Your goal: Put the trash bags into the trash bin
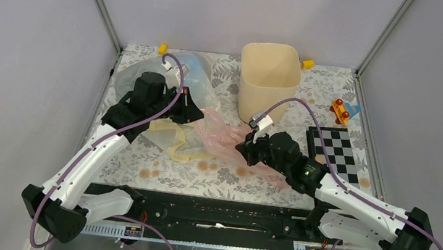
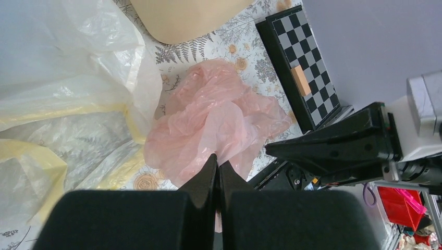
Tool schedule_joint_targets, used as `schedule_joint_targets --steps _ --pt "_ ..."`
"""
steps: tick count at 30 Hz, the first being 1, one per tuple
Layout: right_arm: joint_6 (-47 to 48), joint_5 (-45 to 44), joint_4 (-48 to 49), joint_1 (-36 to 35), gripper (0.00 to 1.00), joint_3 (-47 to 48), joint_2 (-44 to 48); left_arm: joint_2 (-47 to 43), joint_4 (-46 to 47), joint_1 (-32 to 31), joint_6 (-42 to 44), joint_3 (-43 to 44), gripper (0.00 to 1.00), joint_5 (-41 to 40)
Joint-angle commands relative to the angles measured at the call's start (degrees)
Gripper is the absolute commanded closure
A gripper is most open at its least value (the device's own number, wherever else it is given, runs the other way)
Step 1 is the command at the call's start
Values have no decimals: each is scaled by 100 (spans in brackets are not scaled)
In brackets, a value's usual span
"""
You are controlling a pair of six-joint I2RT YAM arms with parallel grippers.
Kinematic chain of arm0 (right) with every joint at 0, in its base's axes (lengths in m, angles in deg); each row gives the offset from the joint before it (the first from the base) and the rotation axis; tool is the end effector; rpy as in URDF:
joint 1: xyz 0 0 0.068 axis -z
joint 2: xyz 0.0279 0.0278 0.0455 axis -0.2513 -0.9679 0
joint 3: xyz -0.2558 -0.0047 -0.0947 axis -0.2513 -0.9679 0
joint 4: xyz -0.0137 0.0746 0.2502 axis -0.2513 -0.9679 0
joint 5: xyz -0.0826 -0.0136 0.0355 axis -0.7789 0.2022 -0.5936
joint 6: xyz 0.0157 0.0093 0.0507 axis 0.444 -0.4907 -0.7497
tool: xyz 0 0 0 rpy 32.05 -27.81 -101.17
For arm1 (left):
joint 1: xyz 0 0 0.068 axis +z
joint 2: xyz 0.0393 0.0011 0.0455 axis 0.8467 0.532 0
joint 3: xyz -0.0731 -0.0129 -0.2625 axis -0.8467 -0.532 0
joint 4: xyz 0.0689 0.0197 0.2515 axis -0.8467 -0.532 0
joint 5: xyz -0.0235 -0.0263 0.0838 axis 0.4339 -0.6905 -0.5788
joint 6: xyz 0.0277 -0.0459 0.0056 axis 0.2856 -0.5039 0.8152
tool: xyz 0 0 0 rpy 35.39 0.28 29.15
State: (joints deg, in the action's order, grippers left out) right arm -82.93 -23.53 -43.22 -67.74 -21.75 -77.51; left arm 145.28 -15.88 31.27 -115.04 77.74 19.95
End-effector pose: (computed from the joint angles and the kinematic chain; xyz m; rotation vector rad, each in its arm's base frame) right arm 0.1400 0.1846 0.2947 -0.6559 1.8029 0.7414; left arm 0.1975 -0.1134 0.3713 0.2229 2.1695 -0.9497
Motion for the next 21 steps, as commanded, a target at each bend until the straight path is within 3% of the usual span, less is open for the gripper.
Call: schedule_joint_targets --steps 1,11,14,21 --pt "554 -118 1282 -195 100 -249 -134 3 142 -4 -74 235 100 116" --pt "740 -635 2675 -286 100 -1211 -534 -134 408 -4 -478 180 100 685" --pt "716 -572 2745 -381 100 -1129 -923 -188 706 -4 -732 56 100 994" --pt "309 -1376 3253 -623 100 -1274 -1920 -464 1288 -4 -1372 -78 100 1670"
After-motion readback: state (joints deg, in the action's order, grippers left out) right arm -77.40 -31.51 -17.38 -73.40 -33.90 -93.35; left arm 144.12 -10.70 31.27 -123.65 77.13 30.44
